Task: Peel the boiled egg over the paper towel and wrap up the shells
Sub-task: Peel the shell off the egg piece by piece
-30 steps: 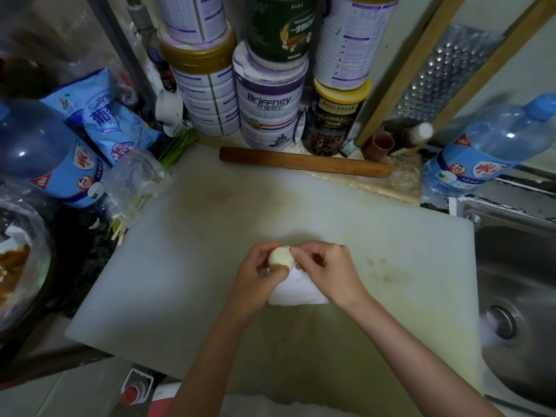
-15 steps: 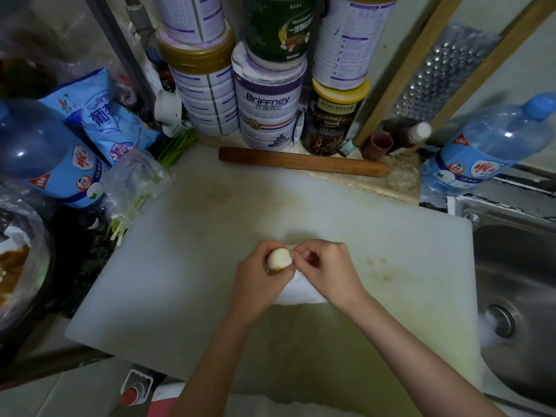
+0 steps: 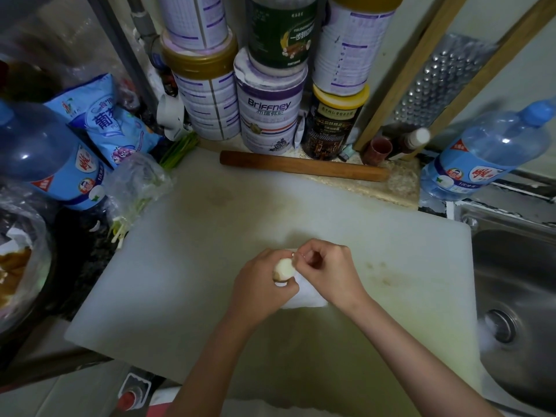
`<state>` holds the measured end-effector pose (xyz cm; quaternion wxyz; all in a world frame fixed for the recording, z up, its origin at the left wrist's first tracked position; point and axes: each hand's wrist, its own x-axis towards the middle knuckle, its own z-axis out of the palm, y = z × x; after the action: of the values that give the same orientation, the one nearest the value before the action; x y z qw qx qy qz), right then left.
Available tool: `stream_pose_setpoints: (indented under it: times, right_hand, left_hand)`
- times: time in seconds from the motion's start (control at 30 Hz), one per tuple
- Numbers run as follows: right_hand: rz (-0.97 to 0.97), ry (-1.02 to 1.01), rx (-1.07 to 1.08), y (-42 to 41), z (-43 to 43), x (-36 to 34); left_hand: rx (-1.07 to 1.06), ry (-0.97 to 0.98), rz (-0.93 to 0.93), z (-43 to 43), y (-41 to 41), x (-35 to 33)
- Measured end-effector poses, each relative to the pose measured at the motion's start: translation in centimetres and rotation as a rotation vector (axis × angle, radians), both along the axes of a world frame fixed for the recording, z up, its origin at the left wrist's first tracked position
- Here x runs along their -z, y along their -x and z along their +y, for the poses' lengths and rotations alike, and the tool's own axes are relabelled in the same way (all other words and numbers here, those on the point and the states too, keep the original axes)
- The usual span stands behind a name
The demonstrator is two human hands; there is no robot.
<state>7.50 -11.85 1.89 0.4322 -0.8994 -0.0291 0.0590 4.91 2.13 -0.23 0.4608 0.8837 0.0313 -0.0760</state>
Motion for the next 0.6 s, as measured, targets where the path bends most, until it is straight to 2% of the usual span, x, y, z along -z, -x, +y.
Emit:
stream_pose_setpoints:
  times: [0.13, 0.23, 0.33, 0.47, 0.6]
  right_hand:
    - [0.044, 0.065, 0.056, -0.5, -0.7, 0.6]
    - [0.077, 0.151, 0.027, -0.4, -0.8, 1.0]
    - [0.073, 0.205, -0.01, -0.1, -0.4, 1.2]
    - [0.139, 0.154, 0.007, -0.1, -0.3, 1.1]
    - [0.178, 0.036, -0.077, 0.1, -0.6, 0.3]
  left_hand:
    - [-0.095, 0.11, 0.095, 0.1, 0.2, 0.3]
    - [-0.186, 0.272, 0.203, 0.3, 0.3, 0.3]
    - [-0.232, 0.385, 0.22, 0.5, 0.3, 0.5]
    - [-0.26, 0.445, 0.206, 0.7, 0.5, 0.6]
    - [-0.262, 0.462, 0.172, 0.6, 0.7, 0.5]
